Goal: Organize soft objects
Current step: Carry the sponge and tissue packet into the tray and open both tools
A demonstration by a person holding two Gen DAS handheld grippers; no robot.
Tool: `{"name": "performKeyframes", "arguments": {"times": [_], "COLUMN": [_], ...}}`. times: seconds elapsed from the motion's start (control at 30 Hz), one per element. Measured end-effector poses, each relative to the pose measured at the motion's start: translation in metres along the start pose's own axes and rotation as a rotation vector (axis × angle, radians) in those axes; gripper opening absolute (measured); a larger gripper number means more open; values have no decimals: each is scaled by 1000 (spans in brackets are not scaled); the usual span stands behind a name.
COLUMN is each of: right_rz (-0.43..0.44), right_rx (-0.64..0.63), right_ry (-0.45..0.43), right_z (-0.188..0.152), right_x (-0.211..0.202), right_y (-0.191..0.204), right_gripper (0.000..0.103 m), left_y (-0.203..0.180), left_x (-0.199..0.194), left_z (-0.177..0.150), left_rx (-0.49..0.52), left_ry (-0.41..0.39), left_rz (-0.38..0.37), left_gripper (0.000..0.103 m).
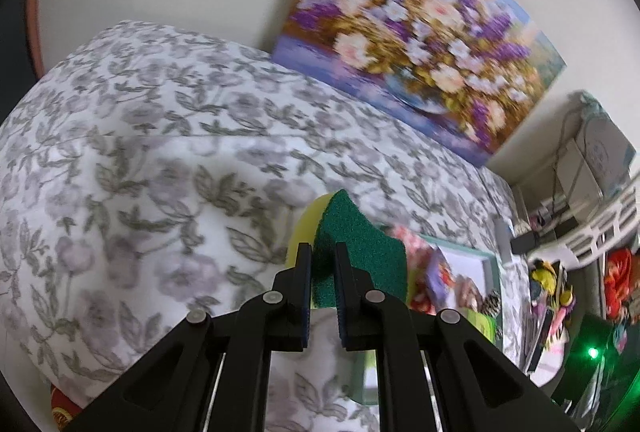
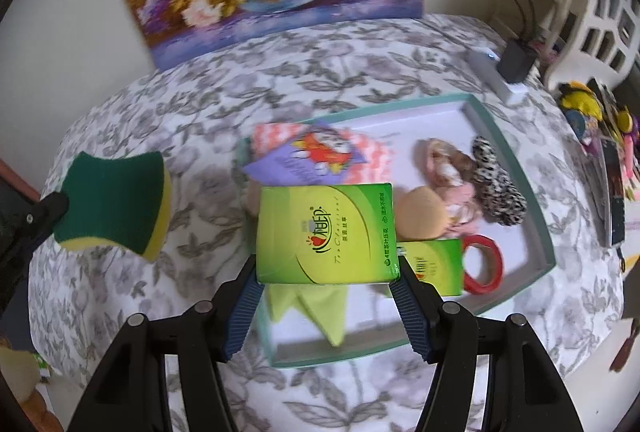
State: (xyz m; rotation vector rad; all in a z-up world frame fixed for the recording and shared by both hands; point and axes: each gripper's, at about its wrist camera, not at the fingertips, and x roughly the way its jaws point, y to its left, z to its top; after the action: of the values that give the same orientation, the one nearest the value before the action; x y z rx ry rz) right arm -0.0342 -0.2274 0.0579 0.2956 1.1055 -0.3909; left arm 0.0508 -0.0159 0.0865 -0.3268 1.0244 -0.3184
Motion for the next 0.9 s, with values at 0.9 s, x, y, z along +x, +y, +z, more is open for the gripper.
{"name": "performKeyframes", "arguments": {"times": [0.9], "right_rz": [-46], "right_rx": [206], "right_ry": [50], "right_z": [17], "right_x": [39], "right_y": [-110], "right_gripper": [66], "left_y": [-104], "left_x": [86], "left_z": [-69], "left_rx": [165], "left_ry": [221], "left_rz": [-101], "left_gripper": [11]}}
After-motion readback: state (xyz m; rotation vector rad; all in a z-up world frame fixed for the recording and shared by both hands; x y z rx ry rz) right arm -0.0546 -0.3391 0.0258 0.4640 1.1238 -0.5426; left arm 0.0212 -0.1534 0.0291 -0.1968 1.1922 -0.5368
